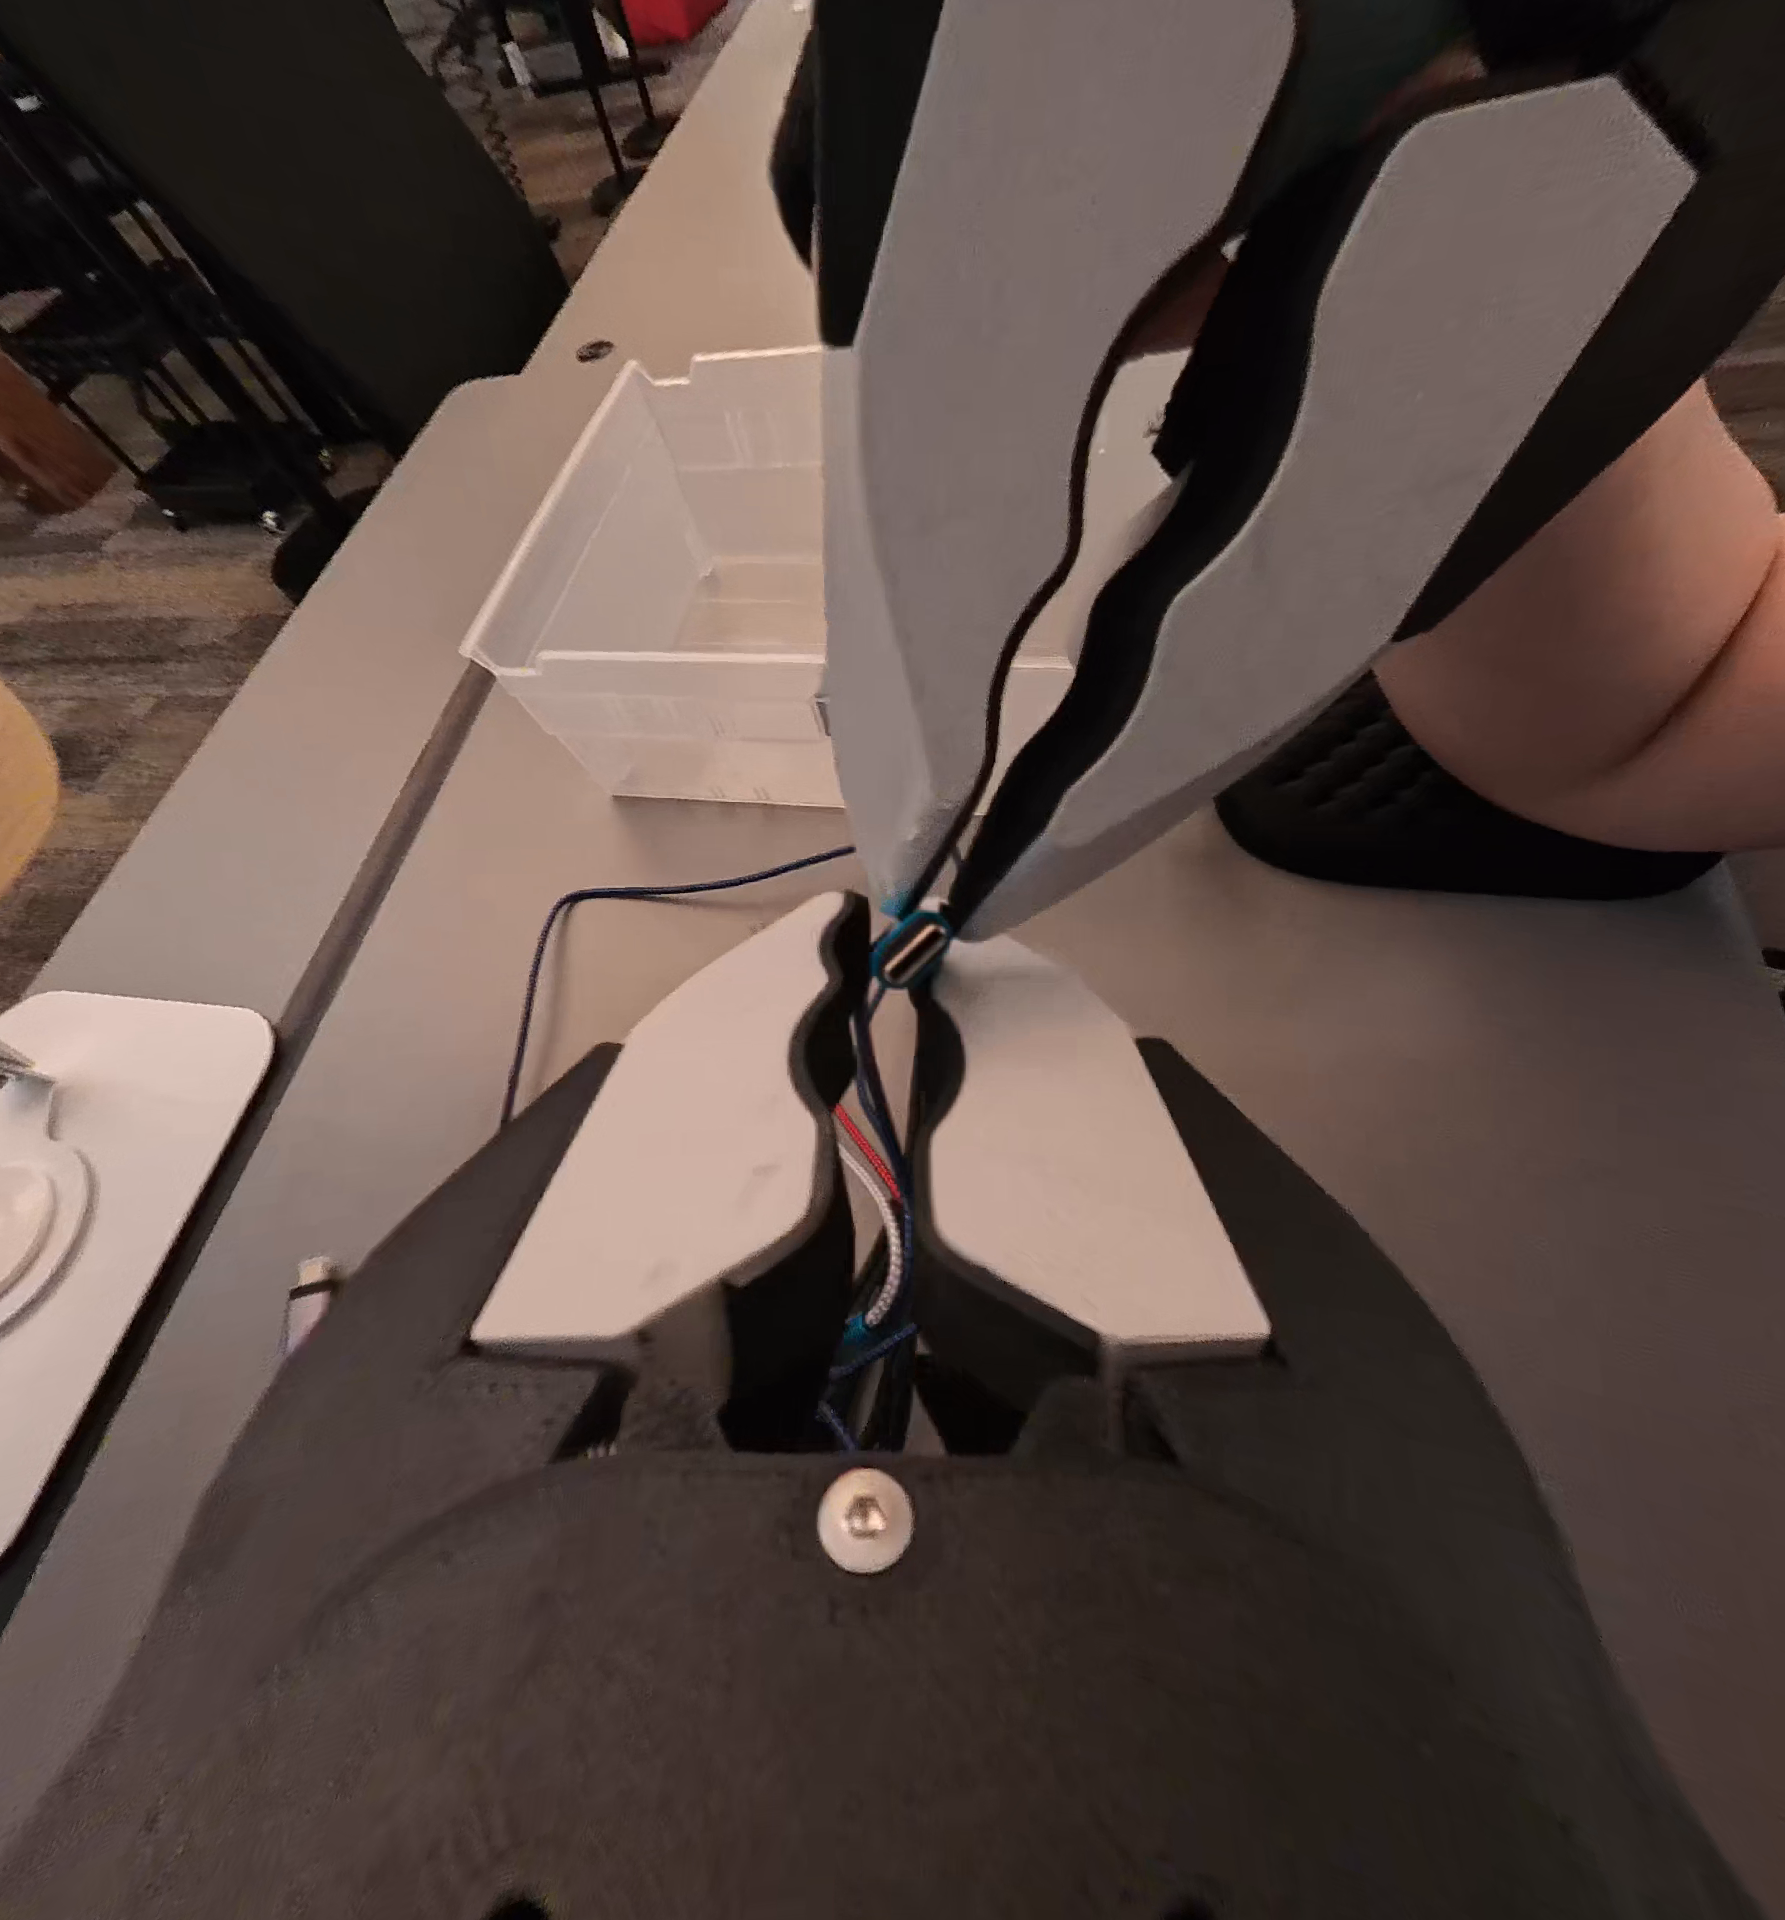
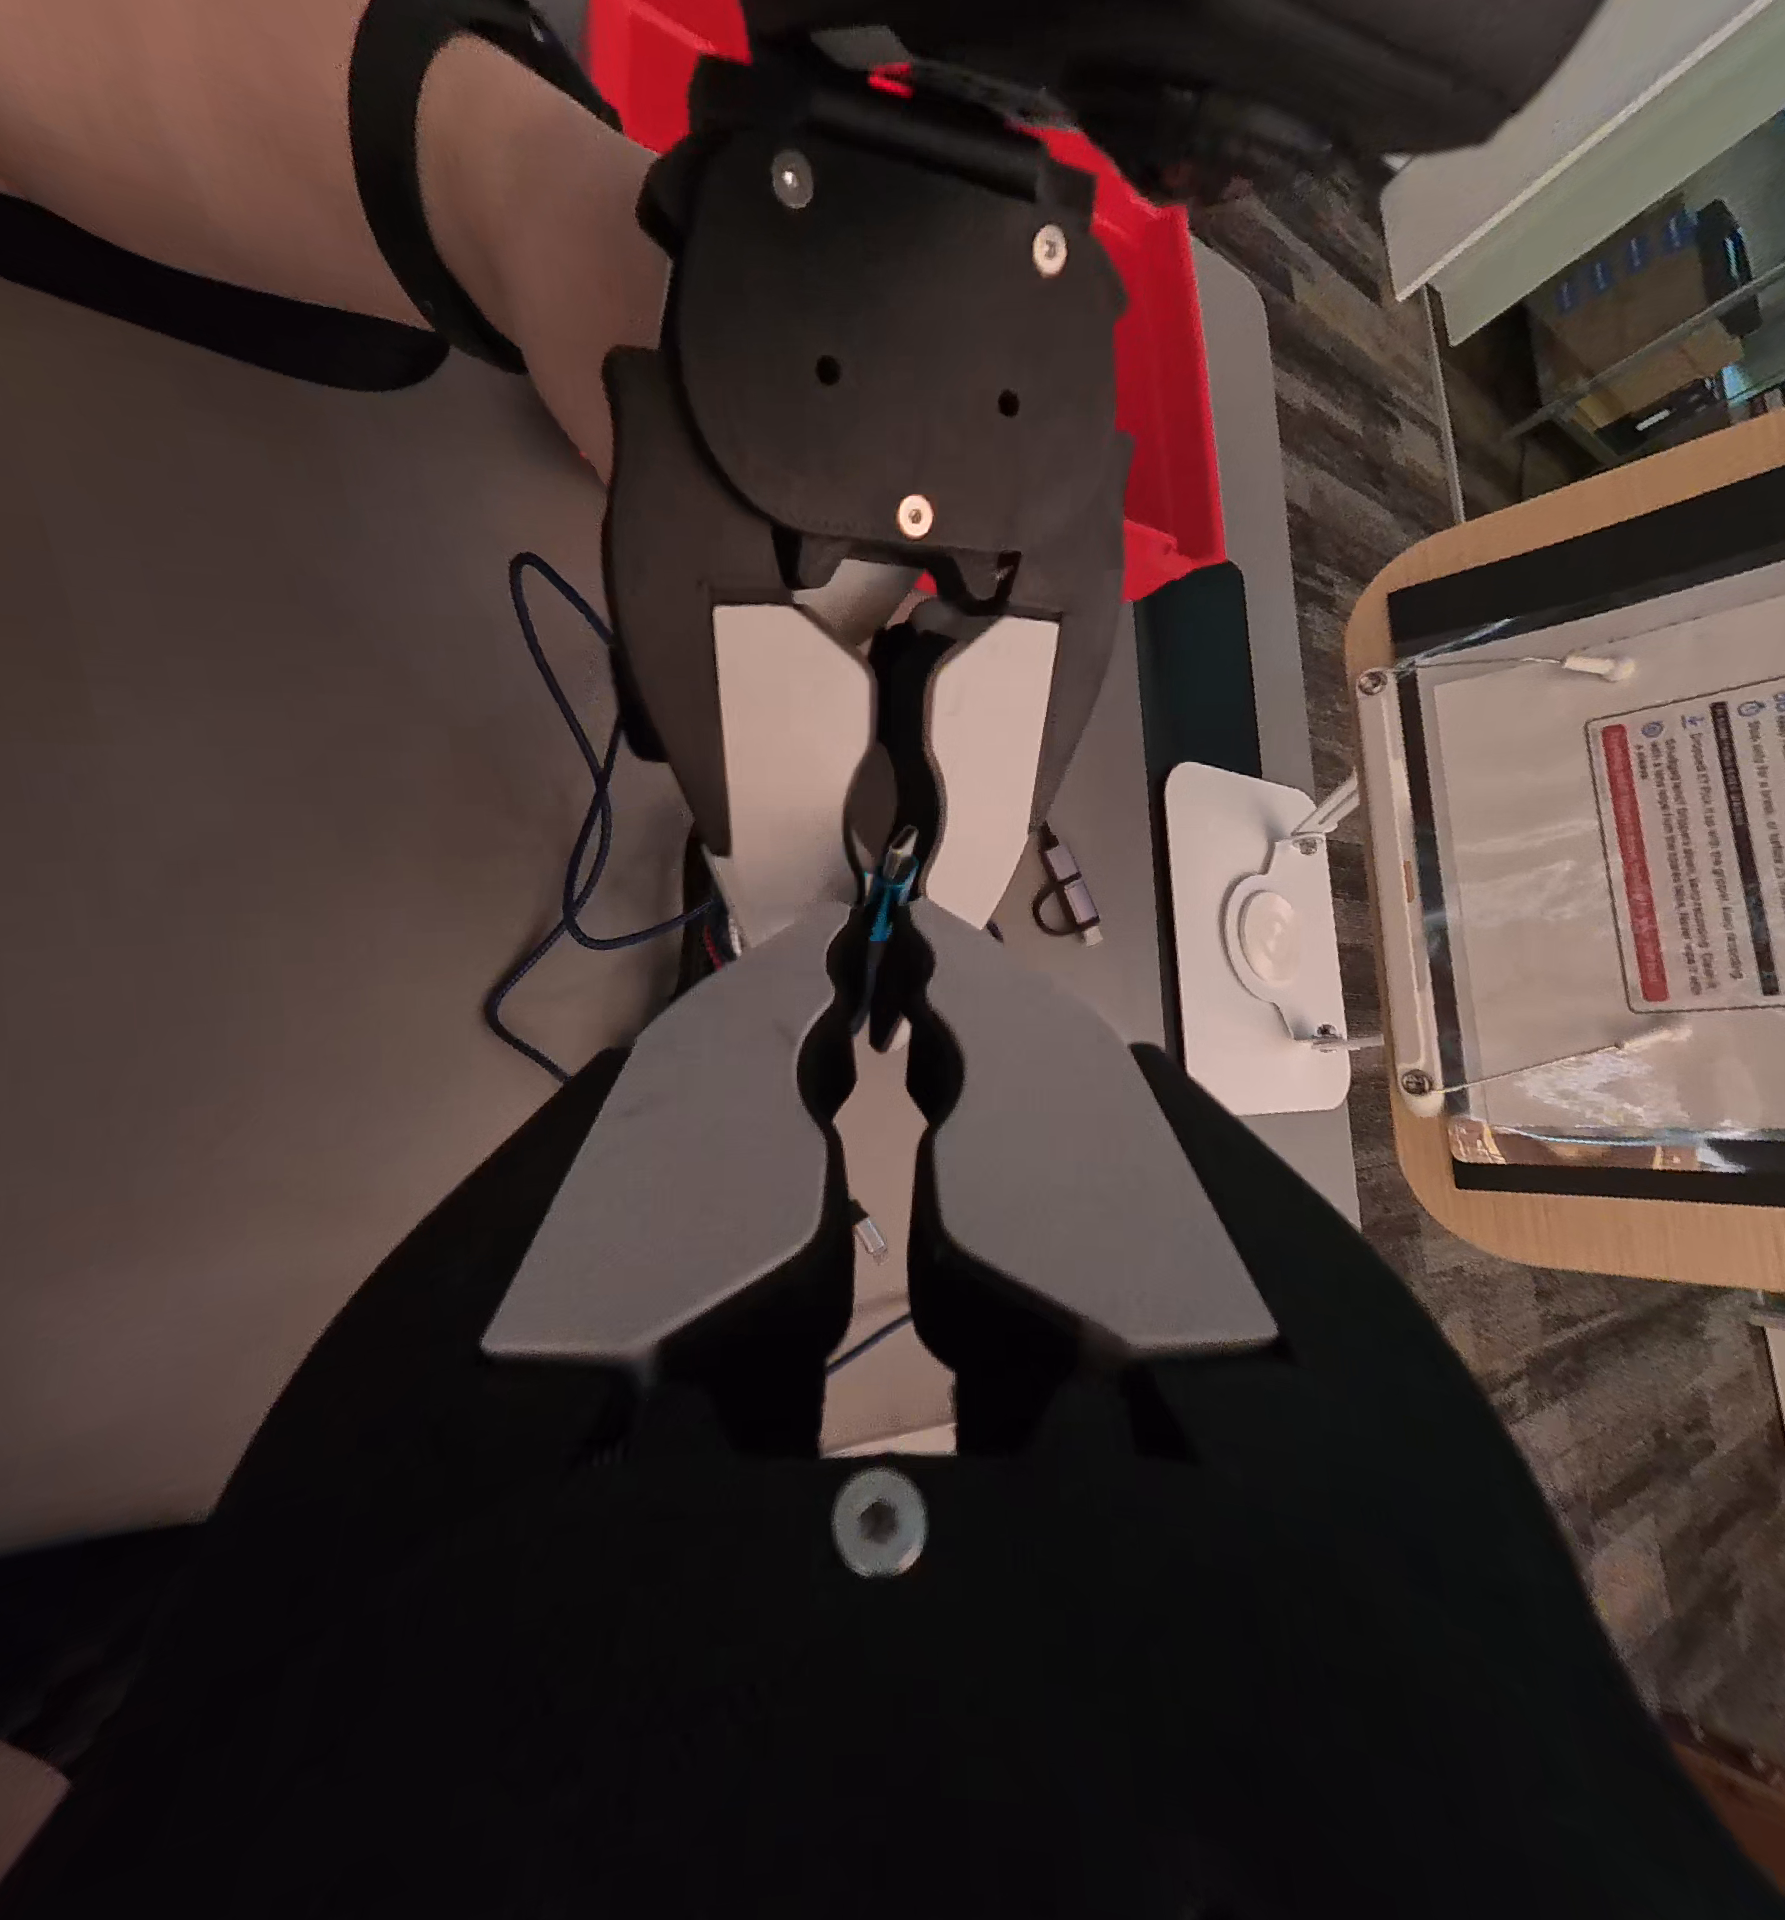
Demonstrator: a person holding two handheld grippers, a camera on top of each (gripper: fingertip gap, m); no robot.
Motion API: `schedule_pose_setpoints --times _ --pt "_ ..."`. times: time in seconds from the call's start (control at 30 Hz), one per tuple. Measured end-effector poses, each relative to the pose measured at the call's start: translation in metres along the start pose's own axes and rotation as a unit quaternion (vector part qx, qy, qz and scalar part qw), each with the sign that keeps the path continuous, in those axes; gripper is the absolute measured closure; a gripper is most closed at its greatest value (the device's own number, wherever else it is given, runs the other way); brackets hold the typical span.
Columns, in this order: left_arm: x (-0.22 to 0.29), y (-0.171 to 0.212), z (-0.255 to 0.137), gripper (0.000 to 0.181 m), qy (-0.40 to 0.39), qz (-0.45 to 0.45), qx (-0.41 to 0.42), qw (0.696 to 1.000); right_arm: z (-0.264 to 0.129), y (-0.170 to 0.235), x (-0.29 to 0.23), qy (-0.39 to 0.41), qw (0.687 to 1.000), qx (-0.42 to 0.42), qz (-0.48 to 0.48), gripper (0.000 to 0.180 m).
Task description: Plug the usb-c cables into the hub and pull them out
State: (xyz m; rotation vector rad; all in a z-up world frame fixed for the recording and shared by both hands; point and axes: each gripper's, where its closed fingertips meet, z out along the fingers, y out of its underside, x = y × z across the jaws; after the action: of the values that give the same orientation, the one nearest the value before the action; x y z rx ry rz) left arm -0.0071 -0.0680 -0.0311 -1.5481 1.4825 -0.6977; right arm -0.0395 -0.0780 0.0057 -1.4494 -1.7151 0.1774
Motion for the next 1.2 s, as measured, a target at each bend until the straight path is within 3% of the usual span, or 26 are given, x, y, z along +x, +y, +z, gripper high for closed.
schedule_pose_setpoints --times 0.17,0.33,0.53,0.6,0.7,0.77,0.87,0.93,1.2 --pt "-0.015 0.004 -0.007 0.178 -0.037 0.005 -0.014 0.999 0.002 0.0 0.017 0.043 0.999 0.027 -0.007 0.177" --pt "-0.036 -0.008 -0.032 0.178 -0.05 -0.062 0.034 0.996 0.001 -0.006 0.035 0.048 0.992 0.106 0.045 0.151" --pt "-0.049 -0.028 -0.062 0.178 -0.052 -0.114 0.107 0.986 0.036 -0.009 0.032 -0.021 0.981 0.15 0.119 0.132" --pt "-0.051 -0.03 -0.068 0.178 -0.055 -0.116 0.112 0.985 0.05 -0.015 0.035 -0.02 0.976 0.164 0.142 0.133" --pt "-0.054 -0.032 -0.076 0.178 -0.056 -0.125 0.121 0.983 0.058 -0.018 0.044 0.003 0.971 0.176 0.164 0.175" --pt "-0.053 -0.031 -0.08 0.176 -0.04 -0.14 0.116 0.983 0.051 -0.017 0.049 0.002 0.968 0.176 0.179 0.177" --pt "-0.055 -0.03 -0.089 0.148 -0.028 -0.154 0.117 0.981 0.031 -0.005 0.065 0.047 0.967 0.158 0.192 0.177" --pt "-0.055 -0.033 -0.098 0.14 -0.021 -0.148 0.126 0.981 0.015 0.002 0.071 0.063 0.967 0.147 0.198 0.177" --pt "-0.042 -0.055 -0.118 0.138 -0.072 -0.032 0.199 0.977 -0.039 0.016 0.076 0.169 0.975 0.057 0.136 0.176"
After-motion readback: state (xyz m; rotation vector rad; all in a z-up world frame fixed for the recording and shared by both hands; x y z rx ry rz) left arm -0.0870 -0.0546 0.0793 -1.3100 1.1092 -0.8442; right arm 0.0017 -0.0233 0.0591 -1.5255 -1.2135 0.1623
